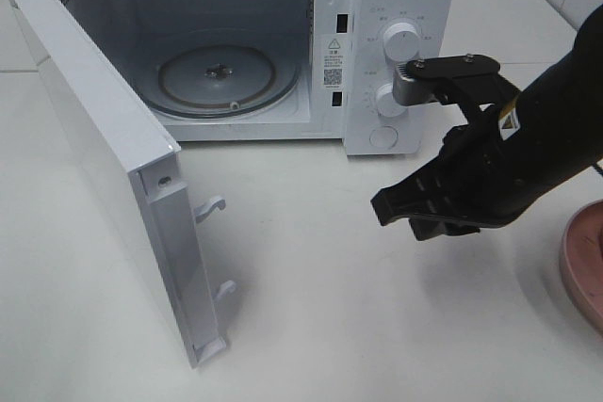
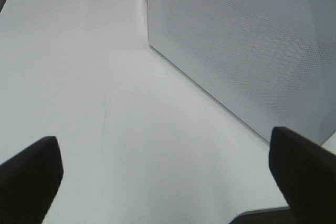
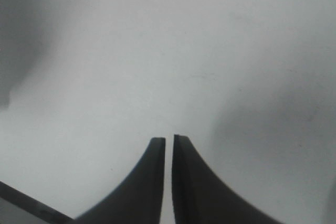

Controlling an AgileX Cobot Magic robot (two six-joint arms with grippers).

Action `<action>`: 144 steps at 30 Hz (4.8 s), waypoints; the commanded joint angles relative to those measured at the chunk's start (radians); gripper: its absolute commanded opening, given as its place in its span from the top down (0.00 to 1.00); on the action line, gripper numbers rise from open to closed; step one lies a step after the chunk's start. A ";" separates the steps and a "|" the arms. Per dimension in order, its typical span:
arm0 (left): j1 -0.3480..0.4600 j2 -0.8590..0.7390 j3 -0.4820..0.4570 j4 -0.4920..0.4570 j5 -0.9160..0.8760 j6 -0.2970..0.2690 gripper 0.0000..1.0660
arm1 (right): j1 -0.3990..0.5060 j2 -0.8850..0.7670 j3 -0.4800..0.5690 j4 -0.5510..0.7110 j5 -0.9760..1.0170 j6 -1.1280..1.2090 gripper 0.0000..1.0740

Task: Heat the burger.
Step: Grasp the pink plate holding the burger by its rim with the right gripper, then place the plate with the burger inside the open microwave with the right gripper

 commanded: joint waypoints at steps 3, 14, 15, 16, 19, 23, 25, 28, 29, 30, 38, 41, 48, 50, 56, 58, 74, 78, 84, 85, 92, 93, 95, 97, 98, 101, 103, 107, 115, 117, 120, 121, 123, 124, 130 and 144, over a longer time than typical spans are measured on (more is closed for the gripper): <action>-0.001 -0.022 0.000 -0.002 -0.013 -0.007 0.06 | -0.066 -0.024 -0.020 -0.078 0.182 -0.049 0.86; -0.001 -0.016 0.000 -0.002 -0.013 -0.007 0.06 | -0.185 -0.058 -0.020 -0.211 0.357 -0.196 0.33; -0.001 -0.016 0.000 -0.002 -0.013 -0.007 0.06 | -0.185 -0.058 -0.020 -0.211 0.357 -0.196 0.33; -0.001 -0.016 0.000 -0.002 -0.013 -0.007 0.06 | -0.207 -0.060 -0.020 -0.232 0.360 -0.187 0.18; -0.001 -0.016 0.000 -0.002 -0.013 -0.007 0.06 | -0.236 -0.059 -0.007 -0.242 0.360 -0.171 0.08; -0.001 -0.016 0.000 -0.002 -0.013 -0.007 0.06 | -0.279 -0.059 0.012 -0.242 0.339 -0.144 0.08; -0.001 -0.016 0.000 -0.002 -0.013 -0.007 0.06 | -0.306 -0.059 0.024 -0.243 0.336 -0.124 0.09; -0.001 -0.016 0.000 -0.002 -0.013 -0.007 0.06 | -0.312 -0.059 0.033 -0.245 0.332 -0.101 0.10; -0.001 -0.016 0.000 -0.002 -0.013 -0.007 0.06 | -0.312 -0.058 0.038 -0.253 0.329 -0.089 0.11; -0.001 -0.016 0.000 -0.002 -0.013 -0.007 0.06 | -0.312 -0.058 0.053 -0.265 0.319 -0.066 0.11; -0.001 -0.016 0.000 -0.002 -0.013 -0.007 0.06 | -0.312 -0.058 0.133 -0.339 0.249 0.031 0.14; -0.001 -0.016 0.000 -0.002 -0.013 -0.007 0.06 | -0.312 -0.058 0.148 -0.339 0.230 0.040 0.14; -0.001 -0.016 0.000 -0.002 -0.013 -0.007 0.06 | -0.317 0.003 0.195 -0.339 0.152 0.059 0.16; -0.001 -0.016 0.000 -0.002 -0.013 -0.007 0.06 | -0.326 0.019 0.195 -0.339 0.142 0.059 0.16; -0.001 -0.016 0.000 -0.002 -0.013 -0.007 0.06 | -0.359 0.093 0.195 -0.342 0.069 0.071 0.17; -0.001 -0.016 0.000 -0.002 -0.013 -0.007 0.06 | -0.359 0.111 0.195 -0.342 0.051 0.073 0.18; -0.001 -0.016 0.000 -0.002 -0.013 -0.007 0.06 | -0.359 0.213 0.195 -0.320 0.005 0.076 0.25; -0.001 -0.016 0.000 -0.002 -0.013 -0.007 0.06 | -0.359 0.256 0.195 -0.315 -0.007 0.072 0.32; -0.001 -0.016 0.000 -0.002 -0.013 -0.007 0.06 | -0.358 0.259 0.195 -0.313 -0.012 0.082 0.41; -0.001 -0.016 0.000 -0.002 -0.013 -0.007 0.06 | -0.358 0.259 0.195 -0.313 -0.012 0.085 0.45; -0.001 -0.016 0.000 -0.002 -0.013 -0.007 0.06 | -0.358 0.259 0.195 -0.313 -0.010 0.092 0.90; -0.001 -0.016 0.000 -0.002 -0.013 -0.007 0.06 | -0.358 0.259 0.195 -0.318 -0.007 0.091 1.00; -0.001 -0.016 0.000 -0.002 -0.013 -0.007 0.06 | -0.358 0.259 0.194 -0.318 -0.005 0.091 1.00; -0.001 -0.016 0.000 -0.002 -0.013 -0.007 0.06 | -0.357 0.259 0.192 -0.319 0.002 0.090 1.00; -0.001 -0.016 0.000 -0.002 -0.013 -0.007 0.06 | -0.357 0.259 0.192 -0.319 0.002 0.090 1.00; -0.001 -0.016 0.000 -0.002 -0.013 -0.007 0.06 | -0.355 0.256 0.183 -0.320 0.019 0.089 1.00; -0.001 -0.016 0.000 -0.002 -0.013 -0.007 0.06 | -0.355 0.238 0.177 -0.320 0.029 0.093 1.00; -0.001 -0.016 0.000 -0.002 -0.013 -0.007 0.06 | -0.355 0.211 0.177 -0.320 0.030 0.093 1.00; -0.001 -0.016 0.000 -0.002 -0.013 -0.007 0.06 | -0.355 0.128 0.177 -0.347 0.084 0.104 1.00; -0.001 -0.016 0.000 -0.002 -0.013 -0.007 0.06 | -0.355 0.120 0.177 -0.348 0.090 0.104 1.00; -0.001 -0.016 0.000 -0.002 -0.013 -0.007 0.06 | -0.352 0.099 0.177 -0.371 0.110 0.123 1.00; -0.001 -0.016 0.000 -0.002 -0.013 -0.007 0.06 | -0.336 0.085 0.177 -0.397 0.125 0.149 1.00; -0.001 -0.016 0.000 -0.002 -0.013 -0.007 0.06 | -0.318 0.069 0.177 -0.419 0.139 0.170 1.00; -0.001 -0.016 0.000 -0.002 -0.013 -0.007 0.06 | -0.318 0.069 0.177 -0.419 0.139 0.170 1.00; -0.001 -0.016 0.000 -0.002 -0.013 -0.007 0.06 | -0.266 0.044 0.177 -0.474 0.183 0.216 1.00; -0.001 -0.016 0.000 -0.002 -0.013 -0.007 0.06 | -0.115 -0.047 0.177 -0.625 0.342 0.320 1.00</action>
